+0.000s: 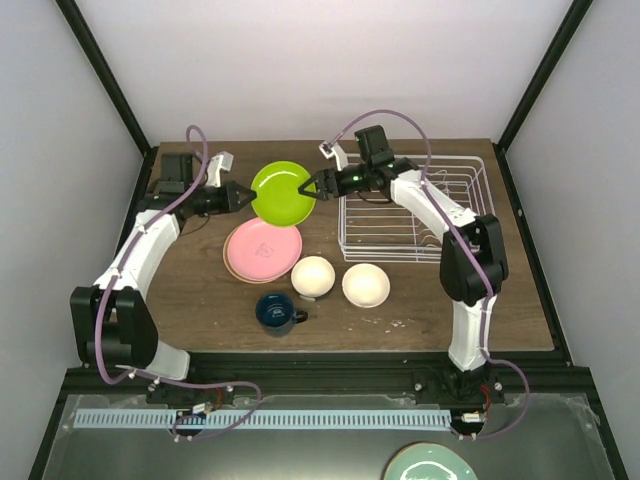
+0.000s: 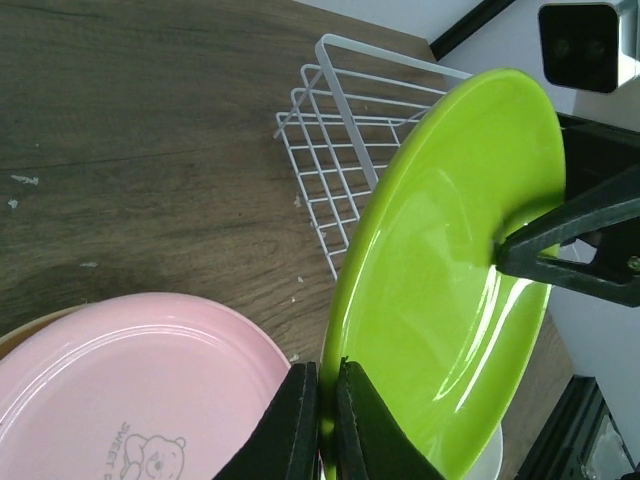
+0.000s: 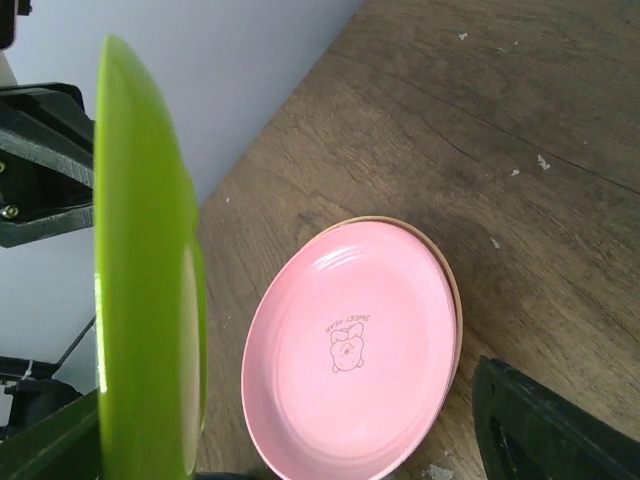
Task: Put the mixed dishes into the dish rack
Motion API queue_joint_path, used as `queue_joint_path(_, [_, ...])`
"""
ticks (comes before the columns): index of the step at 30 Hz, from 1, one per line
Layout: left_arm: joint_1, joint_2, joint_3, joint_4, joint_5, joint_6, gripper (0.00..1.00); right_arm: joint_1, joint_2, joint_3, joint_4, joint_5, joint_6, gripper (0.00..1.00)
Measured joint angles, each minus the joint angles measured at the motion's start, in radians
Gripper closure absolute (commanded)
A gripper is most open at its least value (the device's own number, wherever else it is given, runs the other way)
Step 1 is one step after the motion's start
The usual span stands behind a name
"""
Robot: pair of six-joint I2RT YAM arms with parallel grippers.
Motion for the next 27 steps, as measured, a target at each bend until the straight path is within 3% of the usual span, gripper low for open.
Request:
queue_joint_path(8, [-0.005,0.010,0.000,0.031,-0.005,-0.005,1.00,0.007,0.016,0.029,0.002,-0.053,0.013,0.79])
queue_joint_path(12, [-0.005,0.021,-0.002,0.053,-0.004,-0.008,0.97,0.014,0.017,0.032,0.015,-0.082,0.013,0.92])
queue_joint_path(15, [-0.005,0.028,-0.006,0.072,0.010,-0.004,0.79,0.012,0.019,0.032,0.019,-0.071,0.024,0.99])
queue_joint_path(18, [-0.011,0.033,-0.007,0.093,0.021,-0.015,0.59,0.006,0.027,0.036,-0.006,-0.056,-0.005,0.99])
queue_joint_path(22, [-0.009,0.040,-0.007,0.101,0.018,-0.019,0.25,0.015,0.035,0.090,-0.083,0.000,-0.084,0.99])
queue_joint_path(26, [0.000,0.040,-0.006,0.117,0.022,-0.027,0.01,0.016,0.035,0.141,-0.137,0.093,-0.177,0.99])
queue_joint_path(27, [0.007,0.043,-0.002,0.115,0.028,-0.033,0.00,0.015,0.034,0.148,-0.148,0.120,-0.200,0.99])
